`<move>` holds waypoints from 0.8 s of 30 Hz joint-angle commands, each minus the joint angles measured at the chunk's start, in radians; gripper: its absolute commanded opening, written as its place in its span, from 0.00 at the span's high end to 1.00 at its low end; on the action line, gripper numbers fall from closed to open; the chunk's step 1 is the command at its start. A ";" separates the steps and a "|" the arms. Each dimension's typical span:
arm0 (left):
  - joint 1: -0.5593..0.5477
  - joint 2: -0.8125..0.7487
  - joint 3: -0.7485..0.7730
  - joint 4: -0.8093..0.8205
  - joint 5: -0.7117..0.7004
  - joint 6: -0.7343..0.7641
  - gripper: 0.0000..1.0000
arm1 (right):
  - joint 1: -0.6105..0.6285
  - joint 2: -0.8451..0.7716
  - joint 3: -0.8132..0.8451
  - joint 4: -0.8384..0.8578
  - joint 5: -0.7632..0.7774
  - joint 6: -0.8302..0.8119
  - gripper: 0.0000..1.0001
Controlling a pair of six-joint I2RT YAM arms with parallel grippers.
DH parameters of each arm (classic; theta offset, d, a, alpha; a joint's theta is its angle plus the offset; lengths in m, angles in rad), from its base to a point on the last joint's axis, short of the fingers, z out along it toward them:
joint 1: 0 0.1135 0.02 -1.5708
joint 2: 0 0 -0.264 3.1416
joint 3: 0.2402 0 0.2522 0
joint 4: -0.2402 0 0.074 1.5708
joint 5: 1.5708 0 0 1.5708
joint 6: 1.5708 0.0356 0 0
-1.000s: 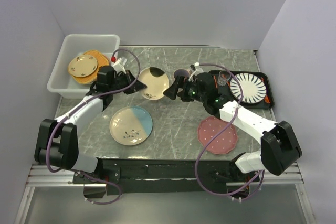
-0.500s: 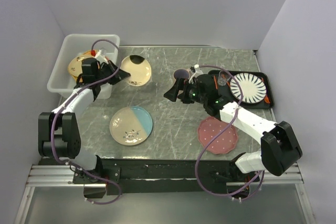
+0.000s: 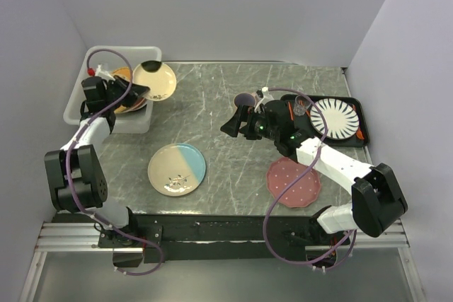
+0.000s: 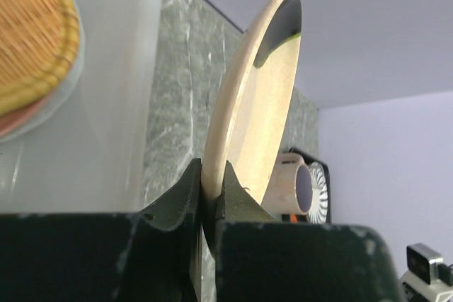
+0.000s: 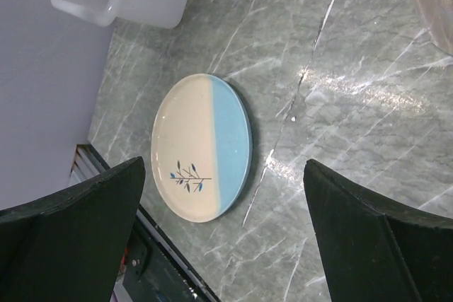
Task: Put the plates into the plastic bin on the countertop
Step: Place the plate in the plastic bin.
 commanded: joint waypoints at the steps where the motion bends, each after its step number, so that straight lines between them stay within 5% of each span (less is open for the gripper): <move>1: 0.051 -0.007 0.017 0.145 0.007 -0.088 0.99 | 0.001 -0.026 -0.011 0.041 -0.004 0.003 0.00; 14: 0.103 0.013 0.036 0.211 -0.001 -0.172 0.99 | 0.015 0.010 -0.001 0.043 -0.012 0.015 0.00; 24: 0.126 0.018 0.083 0.091 -0.076 -0.112 0.99 | 0.038 0.073 0.053 0.023 -0.010 0.010 0.00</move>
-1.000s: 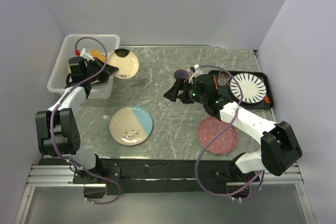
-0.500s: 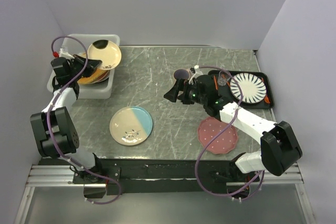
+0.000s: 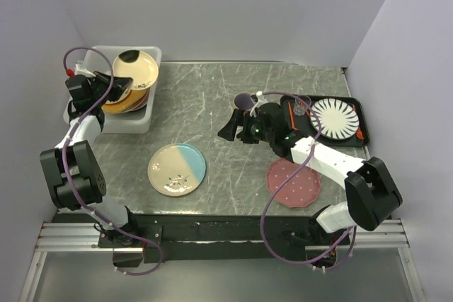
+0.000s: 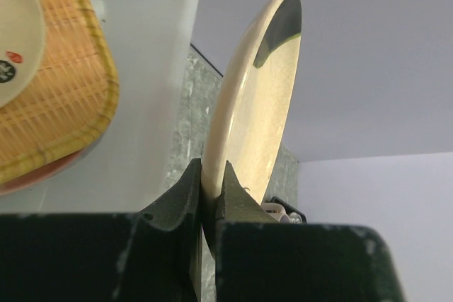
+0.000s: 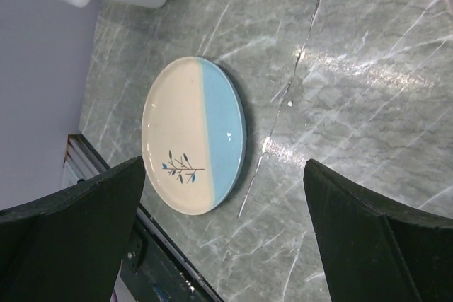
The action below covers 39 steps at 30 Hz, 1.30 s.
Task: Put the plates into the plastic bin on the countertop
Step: Place the plate in the plastic bin.
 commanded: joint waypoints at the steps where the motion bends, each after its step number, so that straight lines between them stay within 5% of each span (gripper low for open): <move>1: 0.020 -0.015 0.051 -0.017 -0.059 0.041 0.99 | 0.013 0.033 0.066 0.017 -0.010 -0.001 0.00; 14: 0.056 0.117 0.155 -0.215 -0.200 0.121 0.99 | 0.022 0.064 0.078 0.022 -0.035 0.005 0.01; 29: 0.056 0.210 0.184 -0.247 -0.223 0.138 0.99 | 0.050 0.080 0.058 0.042 -0.053 0.018 0.01; 39: 0.057 0.213 0.188 -0.271 -0.234 0.169 0.63 | 0.067 0.077 0.046 0.049 -0.055 0.022 0.01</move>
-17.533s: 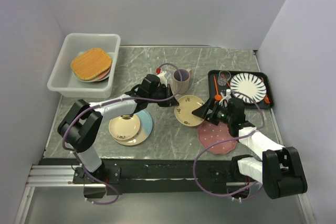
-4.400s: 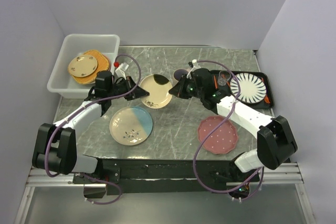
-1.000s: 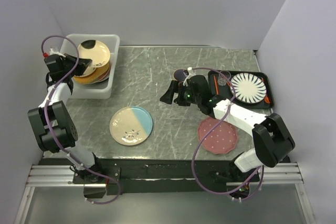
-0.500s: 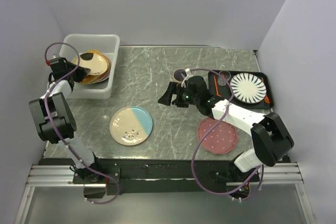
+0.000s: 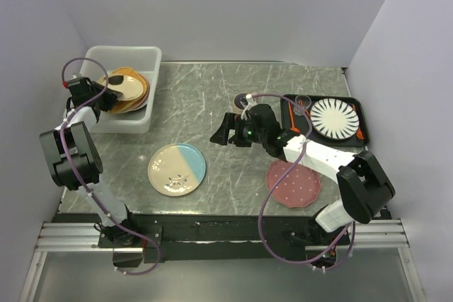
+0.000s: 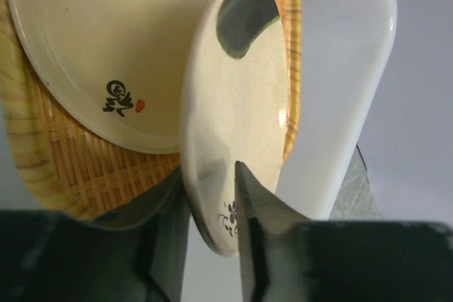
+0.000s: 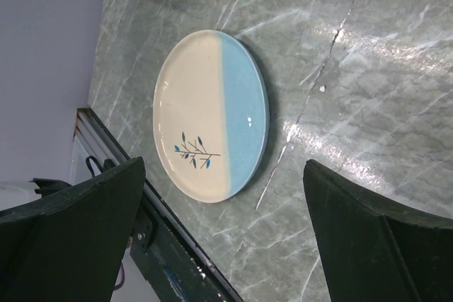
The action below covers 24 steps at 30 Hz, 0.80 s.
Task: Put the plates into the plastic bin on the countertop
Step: Place the plate in the plastic bin.
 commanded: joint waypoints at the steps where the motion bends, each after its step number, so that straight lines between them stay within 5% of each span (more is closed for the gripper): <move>1: 0.002 -0.010 0.039 -0.002 -0.017 0.041 0.57 | 0.012 0.006 0.013 0.043 -0.005 0.003 0.01; 3: 0.000 -0.019 0.039 -0.022 -0.031 0.050 0.49 | 0.018 0.000 0.011 0.038 -0.002 0.003 0.01; 7: 0.002 -0.076 0.027 -0.057 -0.112 0.070 0.12 | 0.023 -0.012 0.001 0.043 0.002 0.004 0.01; 9: 0.002 -0.117 0.009 -0.063 -0.151 0.076 0.02 | 0.027 -0.012 -0.001 0.043 0.004 0.004 0.01; 24: -0.001 -0.341 -0.113 0.006 -0.194 0.090 0.01 | 0.061 0.012 0.002 0.033 0.018 0.004 0.01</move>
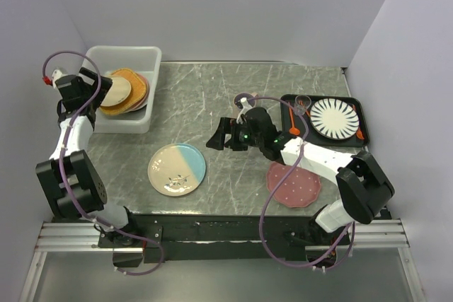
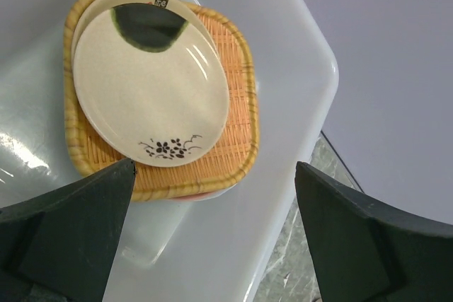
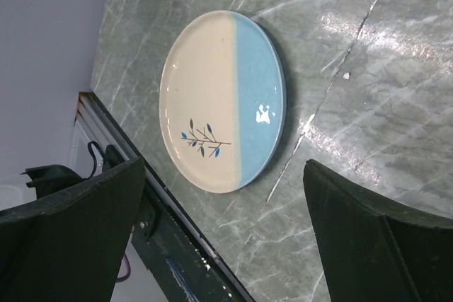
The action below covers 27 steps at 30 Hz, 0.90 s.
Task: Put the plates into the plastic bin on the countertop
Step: Place the plate in the plastic bin, then pick up the plate from the center of the board.
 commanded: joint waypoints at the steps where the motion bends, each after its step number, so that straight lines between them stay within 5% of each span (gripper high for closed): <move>1: -0.004 -0.048 -0.014 0.044 0.018 0.022 0.01 | 0.011 0.017 0.011 0.028 0.015 0.001 0.01; 16: -0.178 -0.168 -0.098 0.090 0.118 0.056 0.01 | 0.056 0.159 0.045 0.005 0.012 -0.020 0.03; 27: -0.313 -0.454 -0.400 0.122 0.118 0.032 0.01 | 0.077 0.331 0.137 0.011 0.005 -0.023 0.23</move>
